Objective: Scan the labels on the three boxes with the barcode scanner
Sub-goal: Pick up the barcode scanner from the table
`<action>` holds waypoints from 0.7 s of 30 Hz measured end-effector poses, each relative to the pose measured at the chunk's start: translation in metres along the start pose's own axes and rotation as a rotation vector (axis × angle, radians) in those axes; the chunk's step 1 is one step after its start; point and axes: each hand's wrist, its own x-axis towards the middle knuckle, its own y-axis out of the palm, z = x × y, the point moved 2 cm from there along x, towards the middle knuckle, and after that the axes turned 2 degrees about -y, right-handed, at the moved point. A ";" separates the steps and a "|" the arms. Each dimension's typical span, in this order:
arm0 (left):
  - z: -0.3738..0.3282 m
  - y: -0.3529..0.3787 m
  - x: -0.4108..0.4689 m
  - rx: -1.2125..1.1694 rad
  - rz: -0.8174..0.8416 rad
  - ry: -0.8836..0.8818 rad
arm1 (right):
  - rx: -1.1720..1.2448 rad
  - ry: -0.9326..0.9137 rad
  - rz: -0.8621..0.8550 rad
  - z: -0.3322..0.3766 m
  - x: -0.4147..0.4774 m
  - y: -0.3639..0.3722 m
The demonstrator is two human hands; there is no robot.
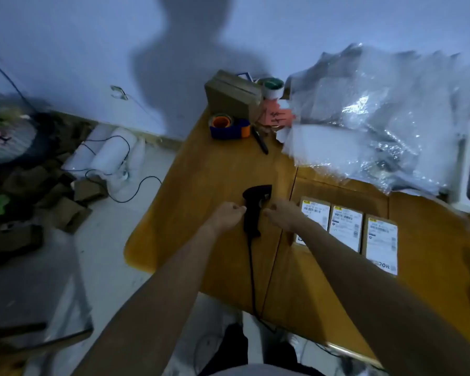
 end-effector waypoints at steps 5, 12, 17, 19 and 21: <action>0.009 0.006 0.012 -0.105 0.001 -0.028 | 0.117 0.069 0.024 0.007 0.006 0.019; 0.005 0.020 0.020 -0.173 -0.052 -0.050 | 0.240 0.188 0.034 0.003 0.021 0.038; 0.007 0.026 0.028 -0.261 -0.066 -0.084 | 0.342 0.247 0.031 0.001 0.023 0.044; 0.007 0.028 0.028 -0.305 -0.062 -0.087 | 0.382 0.269 0.018 0.000 0.023 0.045; 0.005 0.029 0.026 -0.346 -0.049 -0.082 | 0.413 0.282 -0.001 -0.001 0.023 0.044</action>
